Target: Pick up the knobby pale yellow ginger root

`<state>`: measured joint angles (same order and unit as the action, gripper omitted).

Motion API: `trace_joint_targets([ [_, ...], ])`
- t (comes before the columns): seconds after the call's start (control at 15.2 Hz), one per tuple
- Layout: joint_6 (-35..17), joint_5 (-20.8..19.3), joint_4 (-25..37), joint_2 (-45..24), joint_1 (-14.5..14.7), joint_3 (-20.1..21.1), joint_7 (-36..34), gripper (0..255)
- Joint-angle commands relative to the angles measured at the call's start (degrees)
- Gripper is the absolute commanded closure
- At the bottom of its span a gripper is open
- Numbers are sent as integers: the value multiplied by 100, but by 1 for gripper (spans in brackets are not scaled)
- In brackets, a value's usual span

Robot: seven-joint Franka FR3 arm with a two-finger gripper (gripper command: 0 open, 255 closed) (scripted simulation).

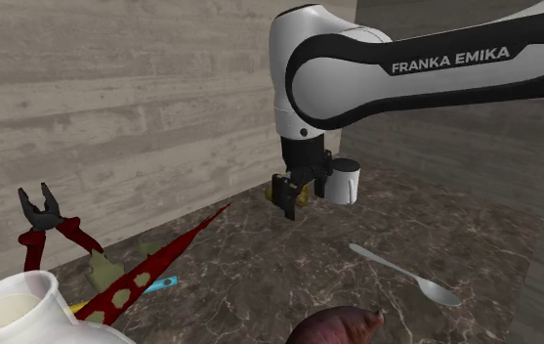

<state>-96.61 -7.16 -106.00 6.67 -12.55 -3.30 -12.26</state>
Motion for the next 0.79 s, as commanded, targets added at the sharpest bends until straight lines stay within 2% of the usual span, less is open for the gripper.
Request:
trace_joint_targets([
  [0.0, 44, -45, 329, -317, -108, -88, -235, 0],
  [0.4, 307, -88, 1410, -1210, -398, -379, -742, 0],
  [0.73, -81, -97, 994, -1185, -399, -381, -794, 0],
])
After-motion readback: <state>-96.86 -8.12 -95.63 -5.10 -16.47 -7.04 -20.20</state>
